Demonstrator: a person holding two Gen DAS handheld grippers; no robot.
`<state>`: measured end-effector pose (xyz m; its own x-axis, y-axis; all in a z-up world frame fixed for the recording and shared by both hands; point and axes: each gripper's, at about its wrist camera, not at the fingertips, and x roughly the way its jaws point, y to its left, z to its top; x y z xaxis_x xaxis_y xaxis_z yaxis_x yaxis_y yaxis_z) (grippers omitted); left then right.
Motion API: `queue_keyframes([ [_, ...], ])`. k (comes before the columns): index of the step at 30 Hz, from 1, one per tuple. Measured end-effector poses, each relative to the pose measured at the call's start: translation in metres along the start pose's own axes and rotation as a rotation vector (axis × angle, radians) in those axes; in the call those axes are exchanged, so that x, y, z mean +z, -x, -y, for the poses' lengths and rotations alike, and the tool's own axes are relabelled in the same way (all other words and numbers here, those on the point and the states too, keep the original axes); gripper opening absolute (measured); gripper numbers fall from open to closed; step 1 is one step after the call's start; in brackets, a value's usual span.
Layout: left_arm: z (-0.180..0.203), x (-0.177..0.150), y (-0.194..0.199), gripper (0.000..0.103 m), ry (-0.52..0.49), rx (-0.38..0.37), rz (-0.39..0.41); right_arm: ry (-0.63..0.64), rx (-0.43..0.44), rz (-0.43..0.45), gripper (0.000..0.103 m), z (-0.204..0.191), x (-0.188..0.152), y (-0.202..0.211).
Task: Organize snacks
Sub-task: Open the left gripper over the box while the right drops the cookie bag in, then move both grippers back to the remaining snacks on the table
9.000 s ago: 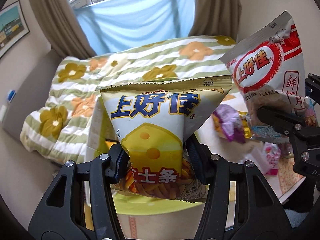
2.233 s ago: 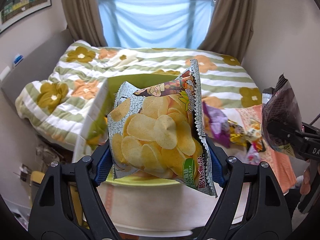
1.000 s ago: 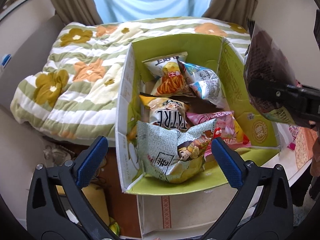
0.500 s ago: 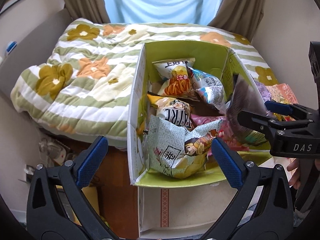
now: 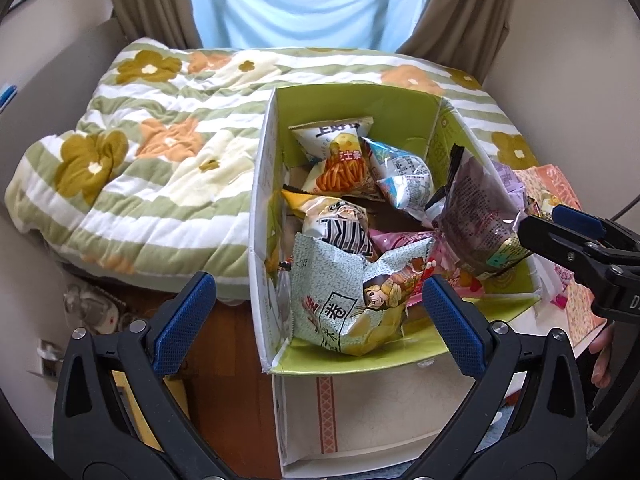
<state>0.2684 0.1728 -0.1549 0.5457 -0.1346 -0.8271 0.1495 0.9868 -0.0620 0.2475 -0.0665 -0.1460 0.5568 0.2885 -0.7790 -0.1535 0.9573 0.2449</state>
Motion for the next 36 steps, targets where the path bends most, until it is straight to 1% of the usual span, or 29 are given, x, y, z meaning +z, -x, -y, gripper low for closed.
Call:
queue_keyframes([
  [3, 0.005, 0.003, 0.004, 0.102, -0.024, -0.016, 0.013, -0.022, -0.024, 0.023, 0.096, 0.002, -0.007, 0.014],
  [7, 0.017, 0.006, 0.005, 0.102, -0.044, -0.046, 0.03, -0.054, -0.061, 0.032, 0.096, 0.012, -0.017, 0.027],
  [10, 0.037, 0.01, 0.005, 0.102, -0.063, -0.094, 0.032, -0.092, -0.092, 0.045, 0.096, 0.028, -0.022, 0.038],
  [13, 0.065, 0.011, 0.012, 0.102, -0.109, -0.111, 0.05, -0.123, -0.118, 0.074, 0.096, 0.045, -0.023, 0.053],
  [16, 0.096, 0.01, 0.026, 0.102, -0.154, -0.098, 0.102, -0.169, -0.135, 0.113, 0.096, 0.073, -0.024, 0.072],
  [18, 0.117, 0.01, 0.033, 0.102, -0.168, -0.107, 0.126, -0.204, -0.142, 0.131, 0.096, 0.094, -0.024, 0.08],
  [22, 0.159, 0.01, 0.038, 0.102, -0.159, -0.119, 0.141, -0.239, -0.126, 0.12, 0.096, 0.14, -0.024, 0.092],
  [25, 0.194, 0.007, 0.039, 0.102, -0.153, -0.131, 0.152, -0.237, -0.136, 0.104, 0.096, 0.171, -0.027, 0.101],
  [28, 0.238, 0.006, 0.033, 0.102, -0.159, -0.126, 0.136, -0.241, -0.124, 0.067, 0.096, 0.206, -0.03, 0.104],
  [30, 0.263, 0.004, 0.025, 0.102, -0.162, -0.123, 0.119, -0.227, -0.146, 0.053, 0.096, 0.224, -0.032, 0.106],
  [32, 0.29, 0.003, 0.011, 0.102, -0.153, -0.115, 0.081, -0.208, -0.163, 0.03, 0.096, 0.244, -0.035, 0.105],
  [34, 0.309, 0.0, -0.007, 0.102, -0.13, -0.105, 0.037, -0.223, -0.134, -0.001, 0.096, 0.266, -0.038, 0.102],
  [36, 0.326, -0.007, -0.026, 0.102, -0.101, -0.101, -0.011, -0.257, -0.084, -0.036, 0.096, 0.29, -0.042, 0.094],
])
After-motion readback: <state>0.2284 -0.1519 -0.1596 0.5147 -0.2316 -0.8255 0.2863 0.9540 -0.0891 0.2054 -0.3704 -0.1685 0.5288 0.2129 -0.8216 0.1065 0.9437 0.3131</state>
